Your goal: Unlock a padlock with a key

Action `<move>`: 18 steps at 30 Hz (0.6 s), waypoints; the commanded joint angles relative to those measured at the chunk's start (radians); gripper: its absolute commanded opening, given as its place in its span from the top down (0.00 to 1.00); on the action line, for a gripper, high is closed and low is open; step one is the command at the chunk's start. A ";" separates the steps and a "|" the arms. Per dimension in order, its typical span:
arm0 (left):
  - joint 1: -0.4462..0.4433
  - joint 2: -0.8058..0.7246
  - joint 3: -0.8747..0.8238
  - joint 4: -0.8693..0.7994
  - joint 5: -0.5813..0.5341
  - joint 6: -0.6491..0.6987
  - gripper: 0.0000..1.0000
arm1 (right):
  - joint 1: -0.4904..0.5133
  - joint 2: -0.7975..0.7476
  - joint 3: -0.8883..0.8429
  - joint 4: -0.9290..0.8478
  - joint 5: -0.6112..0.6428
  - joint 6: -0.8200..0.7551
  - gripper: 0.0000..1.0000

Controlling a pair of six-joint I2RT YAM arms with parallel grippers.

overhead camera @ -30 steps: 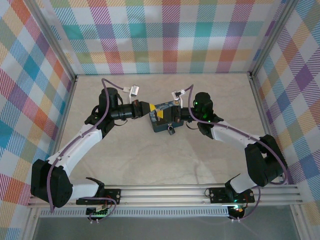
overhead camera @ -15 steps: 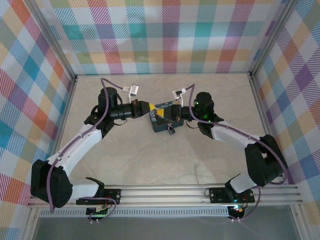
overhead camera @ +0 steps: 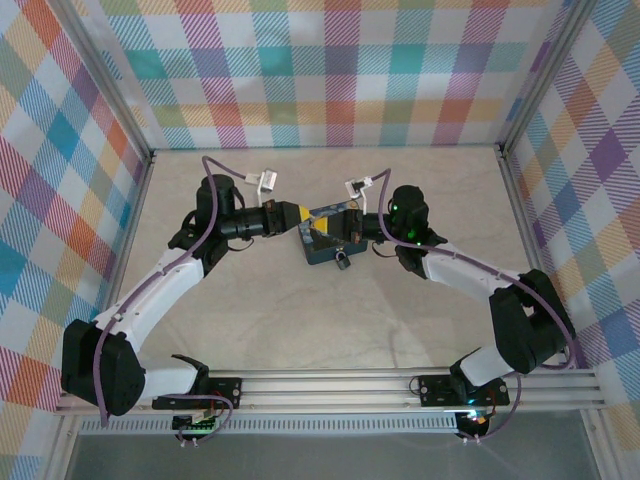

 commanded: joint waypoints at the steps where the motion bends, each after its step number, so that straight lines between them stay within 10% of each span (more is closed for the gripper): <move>1: 0.004 0.015 0.041 -0.082 -0.062 0.034 0.56 | 0.003 -0.052 -0.012 -0.092 0.022 -0.082 1.00; 10: 0.000 -0.004 0.050 -0.165 -0.214 -0.002 0.10 | -0.040 -0.124 -0.074 -0.254 0.062 -0.188 1.00; 18: -0.248 0.029 0.010 -0.380 -0.765 -0.136 0.02 | -0.151 -0.182 -0.124 -0.464 0.121 -0.250 1.00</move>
